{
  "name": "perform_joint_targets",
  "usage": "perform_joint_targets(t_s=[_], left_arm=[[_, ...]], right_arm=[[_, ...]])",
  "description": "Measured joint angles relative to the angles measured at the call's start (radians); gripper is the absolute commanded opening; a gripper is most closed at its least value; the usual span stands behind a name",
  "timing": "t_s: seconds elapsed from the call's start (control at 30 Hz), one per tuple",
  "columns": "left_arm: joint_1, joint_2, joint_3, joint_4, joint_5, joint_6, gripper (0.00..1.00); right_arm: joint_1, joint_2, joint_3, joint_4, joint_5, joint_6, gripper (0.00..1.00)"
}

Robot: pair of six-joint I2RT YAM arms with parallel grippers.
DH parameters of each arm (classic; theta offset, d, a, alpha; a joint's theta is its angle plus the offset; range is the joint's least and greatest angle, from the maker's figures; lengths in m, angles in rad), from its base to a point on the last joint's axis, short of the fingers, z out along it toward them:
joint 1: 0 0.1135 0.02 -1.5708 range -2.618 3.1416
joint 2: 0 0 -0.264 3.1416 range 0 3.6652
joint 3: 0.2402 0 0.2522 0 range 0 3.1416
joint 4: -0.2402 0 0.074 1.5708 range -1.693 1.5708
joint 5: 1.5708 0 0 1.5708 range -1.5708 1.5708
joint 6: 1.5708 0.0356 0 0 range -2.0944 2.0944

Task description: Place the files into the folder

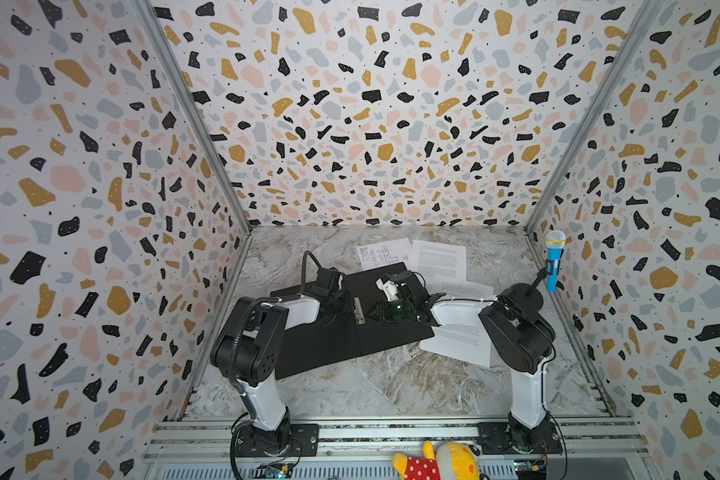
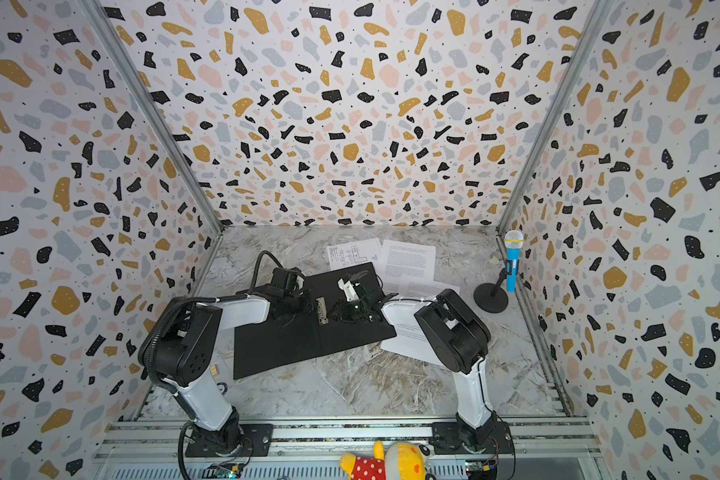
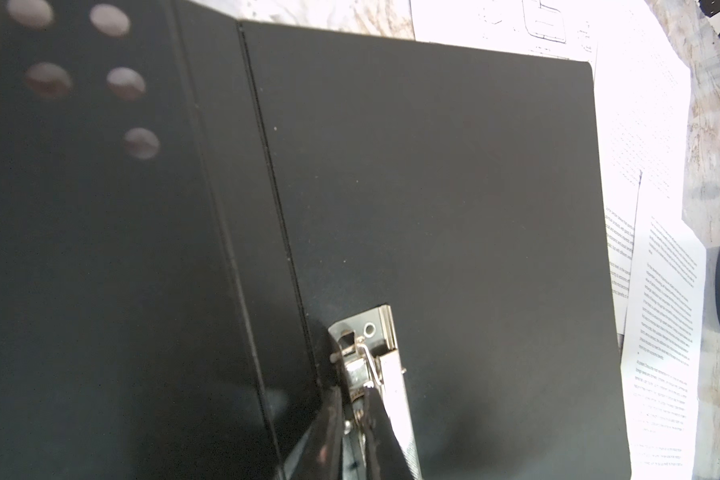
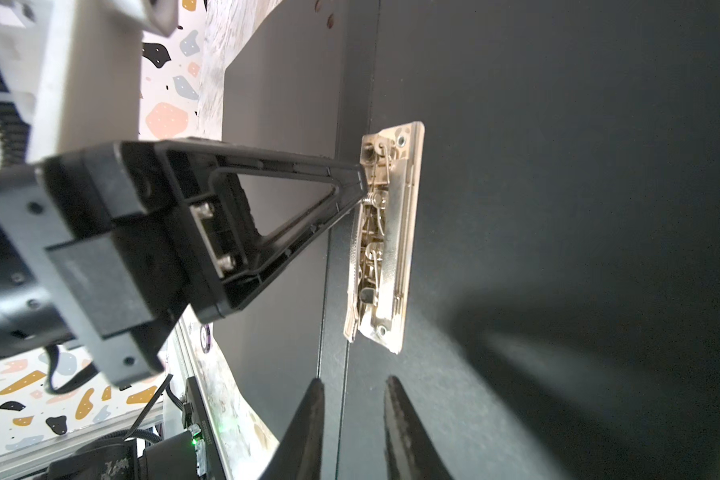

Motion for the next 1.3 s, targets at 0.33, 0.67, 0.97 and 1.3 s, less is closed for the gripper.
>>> perform_joint_targets(t_s=[0.33,0.67,0.97,1.3], left_arm=[[0.002,0.000,0.000,0.002,-0.015,-0.003,0.14],[0.004,0.000,0.000,0.004,-0.019,-0.002,0.09],[0.005,0.000,0.000,0.008,-0.018,0.009,0.05],[0.005,0.001,0.000,0.010,-0.017,0.029,0.04]], right_arm=[[0.026,0.030,0.003,0.004,-0.005,0.011,0.25],[0.043,0.051,0.039,0.005,-0.007,0.014,0.25],[0.045,0.115,0.103,-0.010,-0.010,0.014,0.19],[0.045,0.129,0.119,-0.033,-0.011,0.011,0.11]])
